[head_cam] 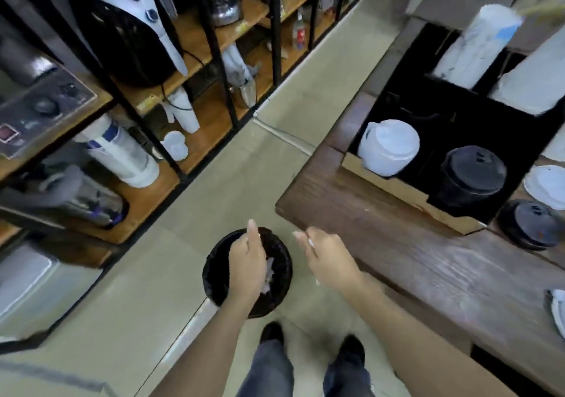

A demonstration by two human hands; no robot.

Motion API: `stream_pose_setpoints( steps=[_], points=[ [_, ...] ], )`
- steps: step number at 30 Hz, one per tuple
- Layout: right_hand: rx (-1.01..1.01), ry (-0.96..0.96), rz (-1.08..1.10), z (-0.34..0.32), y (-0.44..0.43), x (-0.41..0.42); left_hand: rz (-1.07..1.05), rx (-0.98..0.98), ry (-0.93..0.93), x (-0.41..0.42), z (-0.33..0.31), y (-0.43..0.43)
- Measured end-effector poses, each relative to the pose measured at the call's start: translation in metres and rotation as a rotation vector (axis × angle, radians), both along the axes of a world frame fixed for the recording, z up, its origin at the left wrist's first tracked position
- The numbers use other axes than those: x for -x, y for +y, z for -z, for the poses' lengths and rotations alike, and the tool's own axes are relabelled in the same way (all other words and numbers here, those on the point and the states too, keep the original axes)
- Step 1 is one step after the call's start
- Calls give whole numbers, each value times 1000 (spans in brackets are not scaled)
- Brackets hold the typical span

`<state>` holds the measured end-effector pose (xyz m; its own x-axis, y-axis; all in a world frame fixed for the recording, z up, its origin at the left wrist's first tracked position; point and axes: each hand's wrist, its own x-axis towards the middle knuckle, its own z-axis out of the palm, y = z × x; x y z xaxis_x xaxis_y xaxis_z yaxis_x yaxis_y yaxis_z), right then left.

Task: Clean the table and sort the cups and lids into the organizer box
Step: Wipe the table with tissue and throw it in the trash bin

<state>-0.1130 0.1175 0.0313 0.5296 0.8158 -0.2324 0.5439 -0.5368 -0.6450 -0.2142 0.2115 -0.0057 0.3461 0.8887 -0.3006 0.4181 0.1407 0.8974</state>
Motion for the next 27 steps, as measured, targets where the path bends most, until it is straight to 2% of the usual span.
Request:
stream_pose_setpoints(
  steps=[3, 7, 12, 14, 18, 21, 25, 27],
  points=[
    [85, 10, -62, 31, 35, 26, -10, 34, 48, 37, 26, 33],
    [153, 70, -39, 78, 73, 51, -58, 146, 89, 73, 62, 59],
    [271, 280, 90, 137, 103, 65, -146, 481, 164, 99, 112, 78],
    [325, 336, 93, 167, 108, 66, -130, 533, 210, 107, 136, 85],
    [351, 395, 4, 229, 119, 67, 20, 533, 366, 112, 192, 95],
    [331, 417, -90, 286, 128, 61, 144, 444, 494, 109, 245, 101],
    [348, 332, -127, 370, 124, 49, 172, 359, 509, 95, 325, 104],
    [338, 365, -104, 408, 123, 48, 187, 353, 531, 90, 364, 101]
  ],
)
